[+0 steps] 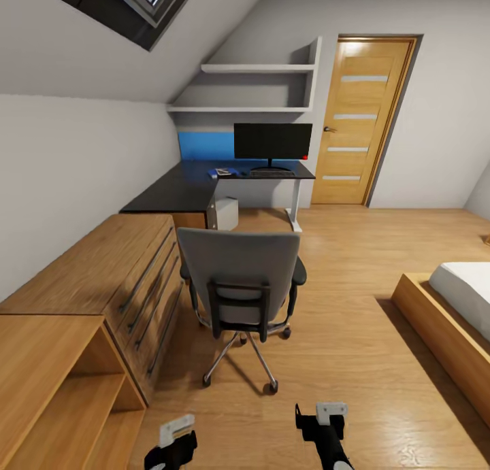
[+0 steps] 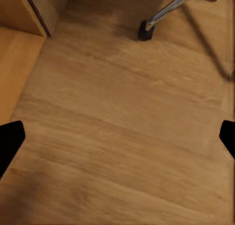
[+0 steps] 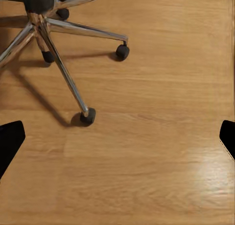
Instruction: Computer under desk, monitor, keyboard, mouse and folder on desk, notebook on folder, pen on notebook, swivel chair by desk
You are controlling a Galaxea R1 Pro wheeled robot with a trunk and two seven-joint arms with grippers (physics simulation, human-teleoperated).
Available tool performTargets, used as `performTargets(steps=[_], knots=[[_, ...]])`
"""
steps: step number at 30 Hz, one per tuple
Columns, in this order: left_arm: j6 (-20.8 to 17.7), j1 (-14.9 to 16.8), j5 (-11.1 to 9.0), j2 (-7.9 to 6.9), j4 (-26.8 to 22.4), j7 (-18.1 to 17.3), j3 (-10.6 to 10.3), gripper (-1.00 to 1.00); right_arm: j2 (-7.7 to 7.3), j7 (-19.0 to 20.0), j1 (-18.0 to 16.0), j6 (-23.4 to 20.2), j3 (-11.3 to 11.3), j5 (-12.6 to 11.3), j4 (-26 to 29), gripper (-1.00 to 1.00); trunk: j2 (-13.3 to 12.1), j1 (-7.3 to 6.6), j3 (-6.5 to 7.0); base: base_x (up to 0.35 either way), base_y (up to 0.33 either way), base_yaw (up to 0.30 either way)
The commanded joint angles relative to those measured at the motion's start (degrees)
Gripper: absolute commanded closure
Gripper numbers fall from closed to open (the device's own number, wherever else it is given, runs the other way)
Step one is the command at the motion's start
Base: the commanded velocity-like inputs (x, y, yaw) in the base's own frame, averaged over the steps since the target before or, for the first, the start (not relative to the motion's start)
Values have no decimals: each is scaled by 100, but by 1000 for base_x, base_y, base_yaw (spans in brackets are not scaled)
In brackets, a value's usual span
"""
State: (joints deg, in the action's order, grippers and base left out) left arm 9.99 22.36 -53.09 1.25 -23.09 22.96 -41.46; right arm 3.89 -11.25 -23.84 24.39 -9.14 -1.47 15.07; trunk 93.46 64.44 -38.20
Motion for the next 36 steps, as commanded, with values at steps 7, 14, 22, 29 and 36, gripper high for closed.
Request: performTargets(steps=[7, 14, 22, 29, 36], knots=[[-553, 934, -61, 79, -2, 49, -46, -100, -2, -44, -840, -626, -51, -928, -29, -100, 285, 154, -132, 0, 0, 0], [-1086, 1558, -62, 296, -2, 50, -46, -100, 75, -44, -1316, -1129, -52, -1140, -21, -100, 566, 308, -258, 0, 0, 0], [-1508, 1973, -74, 390, 79, 26, -40, -100, 271, 17, -1638, -2040, -55, -1179, 7, -100, 887, 483, -401, 0, 0, 0], [-1443, 2007, -118, 364, 773, -33, 80, -100, 281, 312, -1674, -2225, -35, -1317, -4, -100, 1167, 637, -527, 0, 0, 0], [-1398, 2009, -112, 373, 830, -37, 65, -100, 299, 427, -1676, -2263, -66, -2010, -15, -100, 1448, 791, -653, 0, 0, 0]])
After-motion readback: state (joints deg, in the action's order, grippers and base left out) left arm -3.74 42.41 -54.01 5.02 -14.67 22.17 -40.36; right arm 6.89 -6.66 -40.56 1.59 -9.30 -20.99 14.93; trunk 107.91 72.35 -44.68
